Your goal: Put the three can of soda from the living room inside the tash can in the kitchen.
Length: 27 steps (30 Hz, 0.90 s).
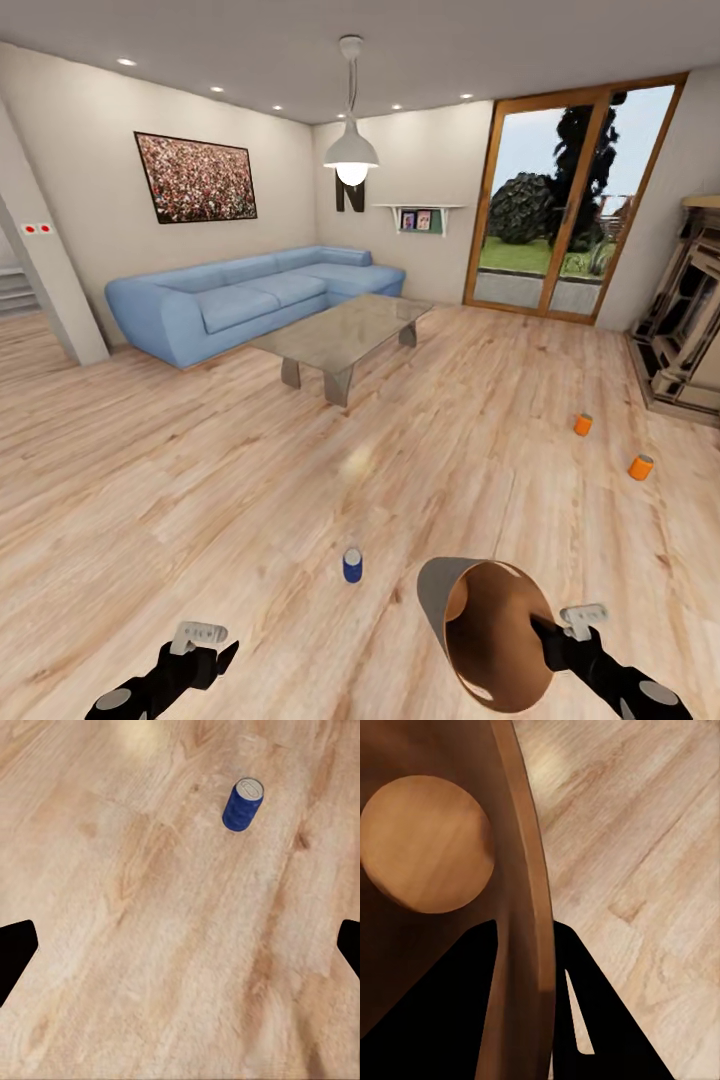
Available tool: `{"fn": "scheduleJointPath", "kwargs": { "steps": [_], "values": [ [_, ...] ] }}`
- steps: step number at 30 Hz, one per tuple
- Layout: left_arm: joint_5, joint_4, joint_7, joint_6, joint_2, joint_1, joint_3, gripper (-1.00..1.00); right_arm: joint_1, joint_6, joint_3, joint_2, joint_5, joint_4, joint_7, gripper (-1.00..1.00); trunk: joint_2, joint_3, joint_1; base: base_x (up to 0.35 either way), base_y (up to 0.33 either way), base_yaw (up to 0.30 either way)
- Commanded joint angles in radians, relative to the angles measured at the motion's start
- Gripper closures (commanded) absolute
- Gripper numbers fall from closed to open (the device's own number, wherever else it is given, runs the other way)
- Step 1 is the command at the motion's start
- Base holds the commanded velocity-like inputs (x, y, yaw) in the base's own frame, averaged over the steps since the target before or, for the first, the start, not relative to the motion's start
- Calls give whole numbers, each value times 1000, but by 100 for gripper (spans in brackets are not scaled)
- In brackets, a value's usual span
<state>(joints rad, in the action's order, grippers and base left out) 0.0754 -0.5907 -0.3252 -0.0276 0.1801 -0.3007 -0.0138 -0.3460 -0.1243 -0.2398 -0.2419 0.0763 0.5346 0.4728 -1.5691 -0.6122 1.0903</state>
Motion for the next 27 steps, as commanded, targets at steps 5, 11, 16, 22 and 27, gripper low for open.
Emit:
{"fn": "scheduleJointPath", "kwargs": {
  "steps": [5,11,16,22,27],
  "values": [
    [-3,0,0,0,0,0,0,-100,-1,6,-5,2,-14,3,0,100,0,0,0,311,84,-14],
    [-5,0,0,0,0,0,0,-100,-1,22,-7,4,-26,4,-4,100,0,2,0,311,78,-164],
    [-5,0,0,0,0,0,0,-100,-1,31,-8,2,-85,4,-6,100,0,4,0,311,27,-228],
    [-6,0,0,0,0,0,0,-100,-1,38,-11,-6,-121,6,-5,100,0,8,0,300,5,-240],
    [-9,1,1,0,-1,0,0,-100,-1,49,-13,-17,-123,8,-5,100,0,11,0,288,1,-242]
  ]
}}
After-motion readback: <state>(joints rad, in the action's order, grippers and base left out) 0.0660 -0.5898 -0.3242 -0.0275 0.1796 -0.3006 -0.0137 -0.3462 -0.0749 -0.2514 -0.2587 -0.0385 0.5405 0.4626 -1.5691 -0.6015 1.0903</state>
